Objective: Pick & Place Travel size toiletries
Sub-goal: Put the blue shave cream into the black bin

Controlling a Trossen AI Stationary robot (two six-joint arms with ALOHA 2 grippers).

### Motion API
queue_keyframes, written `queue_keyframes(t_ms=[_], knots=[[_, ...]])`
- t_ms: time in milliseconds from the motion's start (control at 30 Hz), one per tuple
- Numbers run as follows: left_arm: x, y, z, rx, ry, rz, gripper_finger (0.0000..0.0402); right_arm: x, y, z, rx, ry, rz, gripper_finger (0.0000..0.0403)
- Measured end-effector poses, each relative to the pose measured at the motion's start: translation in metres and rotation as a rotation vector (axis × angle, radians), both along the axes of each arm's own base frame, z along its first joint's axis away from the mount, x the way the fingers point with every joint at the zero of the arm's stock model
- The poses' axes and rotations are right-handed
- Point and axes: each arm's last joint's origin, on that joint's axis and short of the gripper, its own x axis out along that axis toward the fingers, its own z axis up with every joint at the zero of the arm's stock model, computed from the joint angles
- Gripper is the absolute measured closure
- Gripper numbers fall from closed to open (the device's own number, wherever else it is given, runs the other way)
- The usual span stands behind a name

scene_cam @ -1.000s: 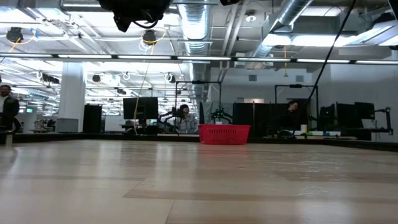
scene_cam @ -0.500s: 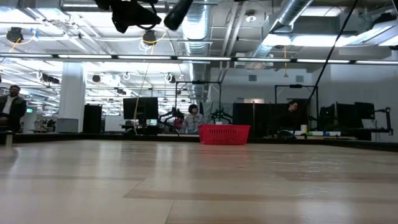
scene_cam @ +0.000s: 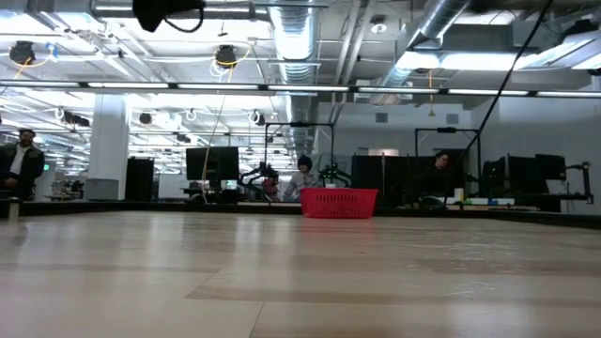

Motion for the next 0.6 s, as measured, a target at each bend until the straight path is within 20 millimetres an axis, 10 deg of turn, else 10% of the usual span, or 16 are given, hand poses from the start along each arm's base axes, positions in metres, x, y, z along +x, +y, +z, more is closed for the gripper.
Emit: queue_keyframes(t_ms=[300,600], knots=[[-0.036,0.014,0.026,-0.060,-0.172,0.038,0.0112,-0.036,0.083,-0.056,0.107,0.165,-0.142,0.0403],[-0.051,0.021,0.035,-0.060,-0.240,0.098,0.0112,-0.046,0.114,-0.099,0.177,0.143,-0.178,0.0403]])
